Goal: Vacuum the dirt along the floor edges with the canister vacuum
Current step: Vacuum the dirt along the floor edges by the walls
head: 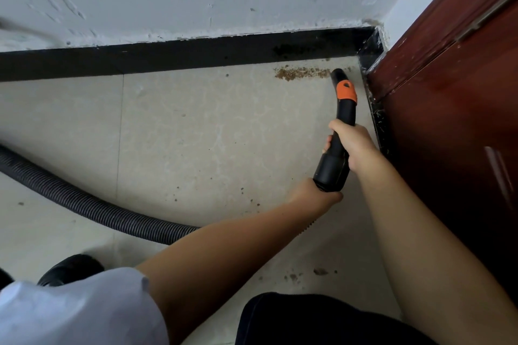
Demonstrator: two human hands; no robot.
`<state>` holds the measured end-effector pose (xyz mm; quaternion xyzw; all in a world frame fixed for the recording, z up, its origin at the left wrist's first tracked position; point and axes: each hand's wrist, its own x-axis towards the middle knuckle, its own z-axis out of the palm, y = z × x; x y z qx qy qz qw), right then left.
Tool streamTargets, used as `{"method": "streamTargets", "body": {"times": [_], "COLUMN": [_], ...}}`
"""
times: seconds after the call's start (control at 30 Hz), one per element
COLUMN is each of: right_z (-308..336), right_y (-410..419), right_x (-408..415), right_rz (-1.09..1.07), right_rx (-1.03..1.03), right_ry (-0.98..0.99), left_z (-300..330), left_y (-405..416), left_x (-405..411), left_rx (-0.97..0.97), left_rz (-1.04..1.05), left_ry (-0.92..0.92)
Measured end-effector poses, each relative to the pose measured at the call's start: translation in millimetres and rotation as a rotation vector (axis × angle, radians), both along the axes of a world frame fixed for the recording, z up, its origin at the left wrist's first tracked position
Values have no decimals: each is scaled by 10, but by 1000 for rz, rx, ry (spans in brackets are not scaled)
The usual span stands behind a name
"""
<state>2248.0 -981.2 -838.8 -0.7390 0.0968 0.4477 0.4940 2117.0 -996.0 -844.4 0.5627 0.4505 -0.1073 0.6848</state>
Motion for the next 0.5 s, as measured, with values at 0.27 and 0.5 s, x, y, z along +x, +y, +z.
{"method": "streamTargets", "body": {"times": [0.27,0.5], "right_z": [12,12], "right_y": [126,336], "right_x": [-335,-608], "right_rz": [154,291], "right_rx": [-3,20], "right_ry": [-45,-52], "left_z": [-57,-46], "left_y": [1,95], "left_x": [-275,-493], "left_rx": [-28,-17], "left_rz": [84,152], "left_ry": [6,51]}}
